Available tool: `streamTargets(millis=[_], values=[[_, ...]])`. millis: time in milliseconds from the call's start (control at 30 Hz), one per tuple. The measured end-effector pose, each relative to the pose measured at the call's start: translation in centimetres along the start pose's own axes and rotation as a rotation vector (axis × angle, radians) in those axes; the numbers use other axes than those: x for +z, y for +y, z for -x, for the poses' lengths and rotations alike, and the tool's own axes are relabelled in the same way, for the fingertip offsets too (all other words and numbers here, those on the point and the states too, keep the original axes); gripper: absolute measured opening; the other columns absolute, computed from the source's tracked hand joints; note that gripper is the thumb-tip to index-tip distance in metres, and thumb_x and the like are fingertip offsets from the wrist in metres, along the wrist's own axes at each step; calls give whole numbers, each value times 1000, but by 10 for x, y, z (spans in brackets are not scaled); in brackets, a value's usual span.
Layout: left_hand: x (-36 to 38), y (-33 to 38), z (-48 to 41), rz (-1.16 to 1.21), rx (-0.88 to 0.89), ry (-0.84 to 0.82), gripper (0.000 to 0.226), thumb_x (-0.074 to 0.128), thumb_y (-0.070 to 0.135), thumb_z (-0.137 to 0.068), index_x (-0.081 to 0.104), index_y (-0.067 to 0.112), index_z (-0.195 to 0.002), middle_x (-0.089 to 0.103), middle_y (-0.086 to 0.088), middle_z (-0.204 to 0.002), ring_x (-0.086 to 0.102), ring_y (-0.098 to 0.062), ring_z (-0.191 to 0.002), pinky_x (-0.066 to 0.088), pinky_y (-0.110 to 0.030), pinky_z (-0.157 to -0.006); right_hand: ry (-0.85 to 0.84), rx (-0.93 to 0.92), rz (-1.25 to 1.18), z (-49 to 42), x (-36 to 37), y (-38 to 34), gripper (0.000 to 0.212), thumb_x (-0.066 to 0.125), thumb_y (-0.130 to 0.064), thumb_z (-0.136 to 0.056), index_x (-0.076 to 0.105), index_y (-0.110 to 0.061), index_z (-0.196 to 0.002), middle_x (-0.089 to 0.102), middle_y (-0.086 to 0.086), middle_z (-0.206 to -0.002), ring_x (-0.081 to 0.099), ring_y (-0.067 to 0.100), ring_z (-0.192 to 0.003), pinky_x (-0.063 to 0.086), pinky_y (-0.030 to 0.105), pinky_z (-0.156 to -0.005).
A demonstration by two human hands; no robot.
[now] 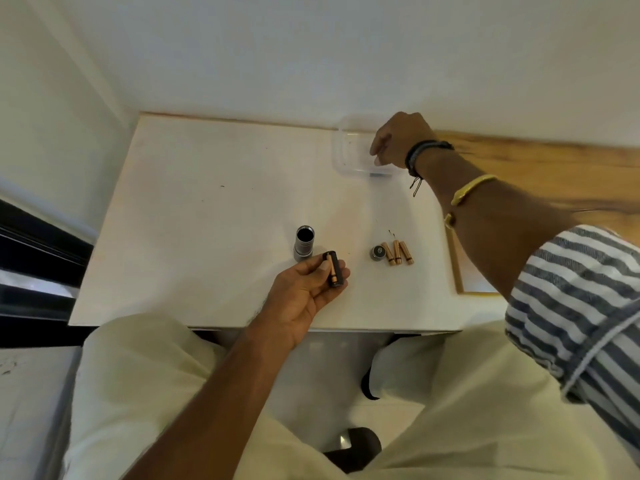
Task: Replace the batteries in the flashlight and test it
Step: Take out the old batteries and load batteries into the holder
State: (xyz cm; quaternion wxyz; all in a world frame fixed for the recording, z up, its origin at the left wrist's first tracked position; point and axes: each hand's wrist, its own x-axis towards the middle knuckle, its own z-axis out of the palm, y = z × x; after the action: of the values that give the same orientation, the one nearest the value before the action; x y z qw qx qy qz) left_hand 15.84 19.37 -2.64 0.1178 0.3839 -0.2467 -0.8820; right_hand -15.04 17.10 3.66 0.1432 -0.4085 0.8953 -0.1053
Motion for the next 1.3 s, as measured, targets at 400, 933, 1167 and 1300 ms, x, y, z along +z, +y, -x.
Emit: streamTargets(millis=[400,933,1167,1300], values=[[1,1,-4,-11,0,-24,22,56,5,-96,65,3,-117,74,-16,-110,73,-23,-98,60,-29,-78,-112,-109,269,-8,4,-12,20,68,-12,-85,80,-27,-89,74,2,-109,67,31,-98,59,39,-85],[6,2,18,48,45,-77,30,59,2,-94,61,2,-124,70,-23,-116,72,-28,-102,60,-34,-82,213,-63,-693,125,11,-29,11,63,-11,-94,71,-13,-101,72,2,-92,76,19,-75,64,38,-60],[5,-4,23,12,66,-36,30,64,4,-92,64,3,-122,73,-16,-104,73,-27,-96,60,-34,-82,127,19,-978,214,58,-33,10,70,-10,-92,73,-10,-102,75,11,-90,73,25,-71,61,37,-61],[6,-4,27,9,46,-88,29,56,-2,-96,60,2,-124,72,-22,-105,71,-31,-101,59,-40,-89,122,104,-1132,238,67,-28,10,71,-6,-92,77,-5,-100,78,11,-88,72,19,-72,61,32,-70]])
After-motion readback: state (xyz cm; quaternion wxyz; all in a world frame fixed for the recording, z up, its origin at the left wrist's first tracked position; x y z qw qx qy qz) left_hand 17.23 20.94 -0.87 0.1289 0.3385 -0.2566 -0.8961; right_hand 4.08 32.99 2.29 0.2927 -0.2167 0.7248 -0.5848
